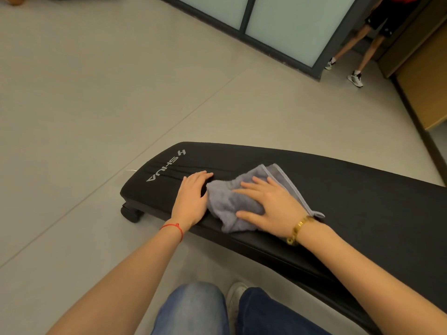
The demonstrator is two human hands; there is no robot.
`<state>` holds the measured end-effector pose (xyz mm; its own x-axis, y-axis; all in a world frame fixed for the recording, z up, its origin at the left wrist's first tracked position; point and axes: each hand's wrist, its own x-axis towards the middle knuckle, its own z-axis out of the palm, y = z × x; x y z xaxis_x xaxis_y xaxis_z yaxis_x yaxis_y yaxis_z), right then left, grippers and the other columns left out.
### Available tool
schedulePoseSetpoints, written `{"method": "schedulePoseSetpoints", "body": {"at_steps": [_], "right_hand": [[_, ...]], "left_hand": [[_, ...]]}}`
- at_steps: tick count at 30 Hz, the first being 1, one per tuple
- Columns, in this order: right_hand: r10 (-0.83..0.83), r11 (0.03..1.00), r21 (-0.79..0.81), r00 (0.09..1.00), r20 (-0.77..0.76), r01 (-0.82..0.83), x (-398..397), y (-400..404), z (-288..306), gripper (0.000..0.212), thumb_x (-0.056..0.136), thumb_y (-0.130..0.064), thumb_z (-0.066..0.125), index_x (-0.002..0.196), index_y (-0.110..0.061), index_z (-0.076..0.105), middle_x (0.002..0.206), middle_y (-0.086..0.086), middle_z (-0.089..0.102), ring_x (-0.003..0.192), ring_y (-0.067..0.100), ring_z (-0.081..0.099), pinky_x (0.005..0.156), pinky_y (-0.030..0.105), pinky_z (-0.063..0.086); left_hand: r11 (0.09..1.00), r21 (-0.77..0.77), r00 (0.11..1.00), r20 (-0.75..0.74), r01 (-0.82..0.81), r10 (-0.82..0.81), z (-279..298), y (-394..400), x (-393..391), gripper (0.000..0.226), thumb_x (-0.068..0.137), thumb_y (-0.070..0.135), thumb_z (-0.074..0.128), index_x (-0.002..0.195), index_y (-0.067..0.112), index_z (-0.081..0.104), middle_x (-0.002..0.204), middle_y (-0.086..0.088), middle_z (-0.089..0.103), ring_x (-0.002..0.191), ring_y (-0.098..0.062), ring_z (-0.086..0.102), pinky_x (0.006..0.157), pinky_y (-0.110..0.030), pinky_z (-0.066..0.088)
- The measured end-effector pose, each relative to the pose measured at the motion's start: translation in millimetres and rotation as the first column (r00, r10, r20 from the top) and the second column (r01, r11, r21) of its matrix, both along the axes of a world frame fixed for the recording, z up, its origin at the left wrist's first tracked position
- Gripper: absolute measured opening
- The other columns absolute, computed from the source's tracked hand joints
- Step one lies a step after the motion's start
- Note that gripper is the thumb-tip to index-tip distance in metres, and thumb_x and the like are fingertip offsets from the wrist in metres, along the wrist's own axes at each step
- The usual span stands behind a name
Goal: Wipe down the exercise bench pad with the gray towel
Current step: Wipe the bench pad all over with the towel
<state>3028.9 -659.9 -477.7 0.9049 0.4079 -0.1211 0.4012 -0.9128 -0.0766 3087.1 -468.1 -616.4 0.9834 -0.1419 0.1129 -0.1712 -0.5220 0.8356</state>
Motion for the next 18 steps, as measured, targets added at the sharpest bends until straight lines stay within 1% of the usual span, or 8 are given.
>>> {"method": "schedulePoseSetpoints", "body": {"at_steps": [1, 3, 5, 8, 10, 12, 16, 18], "right_hand": [[0.022, 0.999, 0.024, 0.999, -0.031, -0.021, -5.2, -5.6, 4.3, 0.060, 0.084, -0.065, 0.045, 0.138, -0.038, 0.044, 0.150, -0.012, 0.038, 0.144, 0.012, 0.023, 0.118, 0.029, 0.004], [0.017, 0.999, 0.043, 0.997, -0.075, -0.013, 5.1, -20.0, 11.1, 0.062, 0.082, -0.066, 0.045, 0.137, -0.038, 0.045, 0.150, -0.012, 0.039, 0.143, 0.012, 0.025, 0.120, 0.031, 0.011], [-0.041, 0.999, 0.019, 0.998, -0.045, 0.042, 36.9, -34.4, 9.8, 0.059, 0.085, -0.061, 0.051, 0.136, -0.032, 0.049, 0.149, -0.005, 0.042, 0.141, 0.018, 0.030, 0.118, 0.035, 0.020], [-0.220, 0.970, -0.099, 0.975, 0.012, 0.220, 95.8, -37.2, -2.4, 0.055, 0.088, -0.057, 0.051, 0.134, -0.027, 0.051, 0.148, 0.001, 0.043, 0.136, 0.023, 0.035, 0.116, 0.040, 0.022], [-0.261, 0.949, -0.178, 0.965, 0.014, 0.259, 114.4, -22.4, -14.3, 0.056, 0.089, -0.057, 0.047, 0.135, -0.027, 0.049, 0.148, 0.000, 0.043, 0.137, 0.025, 0.034, 0.116, 0.043, 0.019], [-0.211, 0.964, -0.167, 0.977, -0.013, 0.206, 105.7, -8.0, -19.7, 0.055, 0.090, -0.055, 0.047, 0.138, -0.028, 0.046, 0.149, -0.001, 0.042, 0.139, 0.024, 0.031, 0.117, 0.042, 0.016], [-0.011, 1.000, 0.019, 0.998, -0.066, 0.012, 44.9, -9.5, -8.5, 0.057, 0.087, -0.056, 0.053, 0.139, -0.033, 0.045, 0.150, -0.007, 0.040, 0.144, 0.017, 0.025, 0.119, 0.035, 0.010], [0.044, 0.995, 0.089, 0.992, -0.115, -0.034, 40.4, -20.5, 4.6, 0.056, 0.086, -0.056, 0.055, 0.137, -0.032, 0.047, 0.147, -0.009, 0.044, 0.141, 0.014, 0.028, 0.117, 0.029, 0.013]], "left_hand": [[1.000, 0.016, 1.000, 0.005, 0.001, -0.001, -0.7, 0.0, 0.5, 0.043, 0.096, 0.026, 0.049, 0.139, 0.022, 0.049, 0.146, 0.001, 0.045, 0.140, -0.013, 0.034, 0.123, -0.035, 0.008], [0.999, 0.041, 1.000, 0.014, -0.012, 0.011, -2.0, -0.4, 1.4, 0.042, 0.097, 0.028, 0.047, 0.139, 0.024, 0.049, 0.147, 0.002, 0.045, 0.140, -0.012, 0.034, 0.123, -0.035, 0.009], [0.998, 0.054, 1.000, 0.014, -0.019, 0.019, -1.6, -1.3, 1.3, 0.042, 0.097, 0.030, 0.046, 0.139, 0.024, 0.049, 0.147, 0.002, 0.045, 0.140, -0.012, 0.034, 0.123, -0.036, 0.009], [0.998, 0.063, 1.000, 0.013, -0.029, 0.028, -1.8, -1.7, 0.6, 0.042, 0.098, 0.031, 0.045, 0.139, 0.025, 0.048, 0.147, 0.003, 0.044, 0.140, -0.012, 0.034, 0.123, -0.036, 0.009], [0.998, 0.061, 0.999, 0.009, -0.033, 0.033, -1.9, -0.9, 1.1, 0.042, 0.098, 0.031, 0.044, 0.139, 0.026, 0.048, 0.147, 0.003, 0.044, 0.140, -0.012, 0.034, 0.123, -0.036, 0.010], [0.997, 0.068, 1.000, 0.013, -0.023, 0.022, -1.3, -1.8, 1.5, 0.042, 0.097, 0.031, 0.045, 0.139, 0.025, 0.048, 0.146, 0.003, 0.045, 0.139, -0.013, 0.035, 0.122, -0.038, 0.012], [1.000, 0.005, 1.000, 0.001, -0.024, 0.024, -1.6, -1.7, 0.6, 0.042, 0.096, 0.027, 0.048, 0.137, 0.022, 0.049, 0.144, 0.002, 0.048, 0.137, -0.014, 0.037, 0.122, -0.040, 0.015], [1.000, 0.009, 1.000, 0.007, -0.027, 0.027, -1.6, -1.4, 0.5, 0.042, 0.096, 0.029, 0.048, 0.137, 0.024, 0.050, 0.144, 0.002, 0.047, 0.138, -0.013, 0.037, 0.122, -0.039, 0.014]]}}
